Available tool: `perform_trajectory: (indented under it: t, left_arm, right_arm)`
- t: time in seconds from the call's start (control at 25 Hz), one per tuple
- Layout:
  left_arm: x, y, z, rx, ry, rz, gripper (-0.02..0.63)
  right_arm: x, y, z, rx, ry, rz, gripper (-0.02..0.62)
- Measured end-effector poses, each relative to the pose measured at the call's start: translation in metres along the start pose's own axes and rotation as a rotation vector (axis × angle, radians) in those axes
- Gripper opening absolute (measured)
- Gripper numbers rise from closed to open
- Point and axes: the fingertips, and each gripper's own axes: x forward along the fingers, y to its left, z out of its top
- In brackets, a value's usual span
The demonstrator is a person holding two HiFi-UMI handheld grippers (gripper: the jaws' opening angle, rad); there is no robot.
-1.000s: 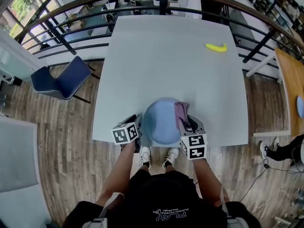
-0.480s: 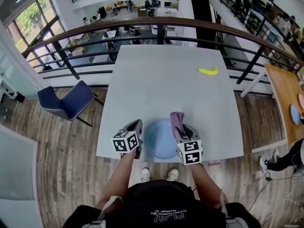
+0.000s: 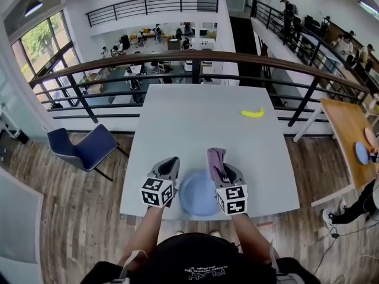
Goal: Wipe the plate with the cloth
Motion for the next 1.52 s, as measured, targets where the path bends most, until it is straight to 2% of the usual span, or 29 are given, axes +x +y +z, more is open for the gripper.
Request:
perform_trajectory:
  t: [0.16, 0.44, 0.64, 1.04, 1.52]
  left_arm:
    - [-0.001, 0.002, 0.017, 0.029, -0.032, -0.006, 0.011]
    - [-0.011, 0.004, 0.041, 0.0, -0.114, 0.009, 0.011]
    - [-0.012, 0.008, 0.041, 0.009, -0.111, 0.028, 0.012]
    - [-0.009, 0.015, 0.036, 0.023, -0.107, 0.053, 0.012]
    - [-0.009, 0.015, 0.033, 0.031, -0.086, 0.043, 0.012]
  right_arm:
    - [0.002, -0.003, 0.021, -0.019, -0.045, -0.018, 0.114]
    - [-0.001, -0.011, 0.048, -0.003, -0.103, -0.024, 0.112]
    - [0.001, -0.013, 0.052, -0.027, -0.11, -0.038, 0.107]
    - [0.007, 0.0, 0.061, 0.002, -0.156, 0.03, 0.106]
    - [0.008, 0.008, 0.052, -0.007, -0.137, 0.031, 0.106]
